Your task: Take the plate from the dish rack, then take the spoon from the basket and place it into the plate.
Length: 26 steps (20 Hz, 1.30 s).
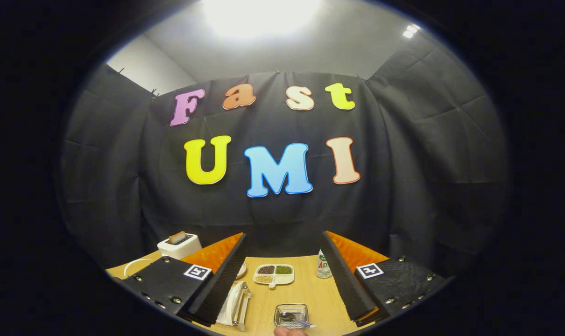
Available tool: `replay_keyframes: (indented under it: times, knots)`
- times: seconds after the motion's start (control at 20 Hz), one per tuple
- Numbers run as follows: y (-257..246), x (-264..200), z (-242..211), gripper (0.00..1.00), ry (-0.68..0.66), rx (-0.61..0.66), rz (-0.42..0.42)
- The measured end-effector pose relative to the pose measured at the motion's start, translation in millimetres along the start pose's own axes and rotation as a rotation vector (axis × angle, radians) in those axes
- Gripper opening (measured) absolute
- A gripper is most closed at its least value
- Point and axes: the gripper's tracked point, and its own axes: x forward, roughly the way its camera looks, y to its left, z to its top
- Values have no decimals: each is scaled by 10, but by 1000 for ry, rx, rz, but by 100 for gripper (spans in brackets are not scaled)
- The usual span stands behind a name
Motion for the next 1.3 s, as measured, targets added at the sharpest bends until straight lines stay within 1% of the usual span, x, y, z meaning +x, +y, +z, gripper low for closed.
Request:
replay_keyframes:
  times: [0.1,0.2,0.3,0.4,0.5,0.6,0.7,0.85,1.0,1.15,1.25,1.3]
  knots:
    - [151,79,0,97,25,3,22]
    - [253,156,-106,97,110,10,16]
    - [437,189,-226,97,229,42,29]
    - [711,268,-269,97,334,68,88]
    - [818,319,-428,97,457,70,124]
    - [993,383,-611,94,581,85,157]
    - [1129,410,-810,95,704,94,177]
    - [1260,458,-1081,95,810,78,158]
    - [1411,478,-1267,95,879,54,138]
    - [1549,543,-1402,95,917,-3,129]
    - [1627,572,-1516,89,946,-24,115]
    - [1645,583,-1576,88,964,-33,96]
